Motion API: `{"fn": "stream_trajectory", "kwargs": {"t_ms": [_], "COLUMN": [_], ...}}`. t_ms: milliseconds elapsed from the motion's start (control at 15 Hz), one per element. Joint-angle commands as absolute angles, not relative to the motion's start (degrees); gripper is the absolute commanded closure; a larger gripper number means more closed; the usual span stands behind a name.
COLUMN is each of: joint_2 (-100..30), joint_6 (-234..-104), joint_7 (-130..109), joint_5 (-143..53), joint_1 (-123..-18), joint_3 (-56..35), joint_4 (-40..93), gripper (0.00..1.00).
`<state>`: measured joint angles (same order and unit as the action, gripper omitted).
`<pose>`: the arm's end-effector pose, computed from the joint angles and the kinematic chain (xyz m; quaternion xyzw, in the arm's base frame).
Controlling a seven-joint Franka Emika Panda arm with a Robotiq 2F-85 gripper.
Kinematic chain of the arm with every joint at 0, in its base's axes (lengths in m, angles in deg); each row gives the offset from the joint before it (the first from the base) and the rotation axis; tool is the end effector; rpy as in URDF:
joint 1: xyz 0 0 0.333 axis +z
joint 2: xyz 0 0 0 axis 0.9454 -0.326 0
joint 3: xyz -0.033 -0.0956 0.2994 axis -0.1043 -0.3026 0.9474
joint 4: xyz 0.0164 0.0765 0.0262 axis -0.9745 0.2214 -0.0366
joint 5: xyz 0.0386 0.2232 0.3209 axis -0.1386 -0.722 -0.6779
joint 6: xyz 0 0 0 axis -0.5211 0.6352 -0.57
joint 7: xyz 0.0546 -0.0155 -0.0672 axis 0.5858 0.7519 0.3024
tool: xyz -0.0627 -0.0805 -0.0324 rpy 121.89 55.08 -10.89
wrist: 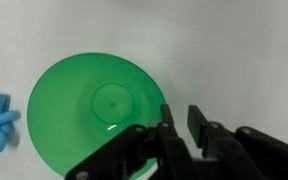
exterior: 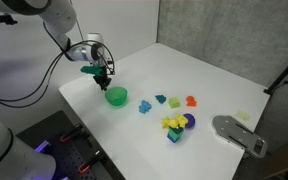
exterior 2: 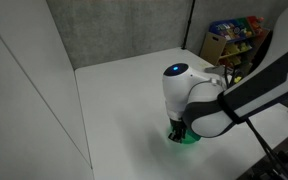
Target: Place the bowl on its bottom, the put the green object in it
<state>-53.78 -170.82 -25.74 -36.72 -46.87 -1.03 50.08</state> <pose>0.4929 0.2805 0.1242 0.9794 0.1597 -0.0968 0.0768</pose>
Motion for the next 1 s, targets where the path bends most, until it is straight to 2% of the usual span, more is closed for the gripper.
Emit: {"fn": "stream_trajectory", "kwargs": {"t_ms": [0, 267, 400, 933], "joint_2": [-53.6, -51.9, -50.5, -46.1], "joint_6": [-170.2, -168.4, -167.1, -163.4], "joint_7": [-25.2, -22.6, -19.9, -21.4], "joint_5": [-36.2, -39.7, -42.8, -42.9], "joint_1": [-46.7, -48.8, -50.7, -54.3], "joint_3": [-1.2, 1.1, 2.7, -1.4], "joint_4": [49.7, 49.8, 49.6, 47.1], "gripper": [0.44, 0.12, 0.0, 0.0]}}
